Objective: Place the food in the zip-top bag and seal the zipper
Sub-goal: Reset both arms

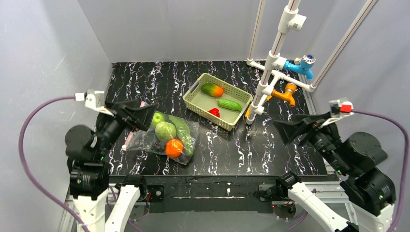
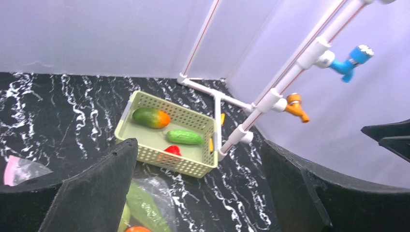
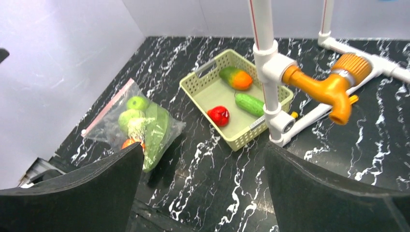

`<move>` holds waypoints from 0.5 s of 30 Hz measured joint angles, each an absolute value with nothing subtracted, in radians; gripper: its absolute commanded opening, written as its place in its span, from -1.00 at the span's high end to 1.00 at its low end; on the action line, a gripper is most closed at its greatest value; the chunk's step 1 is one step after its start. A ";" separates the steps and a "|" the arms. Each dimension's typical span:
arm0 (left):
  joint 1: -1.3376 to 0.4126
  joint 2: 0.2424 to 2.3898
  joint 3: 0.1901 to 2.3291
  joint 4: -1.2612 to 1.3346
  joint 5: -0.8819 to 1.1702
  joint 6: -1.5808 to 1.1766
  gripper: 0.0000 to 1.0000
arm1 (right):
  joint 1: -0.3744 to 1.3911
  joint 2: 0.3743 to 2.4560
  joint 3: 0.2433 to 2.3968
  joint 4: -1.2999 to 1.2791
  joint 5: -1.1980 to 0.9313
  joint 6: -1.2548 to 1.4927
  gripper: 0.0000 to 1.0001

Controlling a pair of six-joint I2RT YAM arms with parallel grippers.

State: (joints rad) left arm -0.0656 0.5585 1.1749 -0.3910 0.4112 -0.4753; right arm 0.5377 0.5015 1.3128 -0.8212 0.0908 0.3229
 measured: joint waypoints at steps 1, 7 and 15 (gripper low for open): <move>-0.065 0.535 1.171 -0.384 0.413 -0.490 -0.96 | 0.538 0.499 1.333 -0.828 0.099 0.319 -0.97; -0.065 0.480 1.151 -0.379 0.413 -0.541 -0.96 | 0.538 0.436 1.353 -0.864 0.132 0.309 -0.97; -0.065 0.475 1.145 -0.432 0.404 -0.532 -0.97 | 0.538 0.390 1.367 -0.891 0.153 0.288 -0.97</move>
State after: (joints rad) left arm -0.0654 0.4754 1.1454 -0.4321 0.4036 -0.5317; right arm 0.5381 0.3897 1.3674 -0.8908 0.1533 0.2883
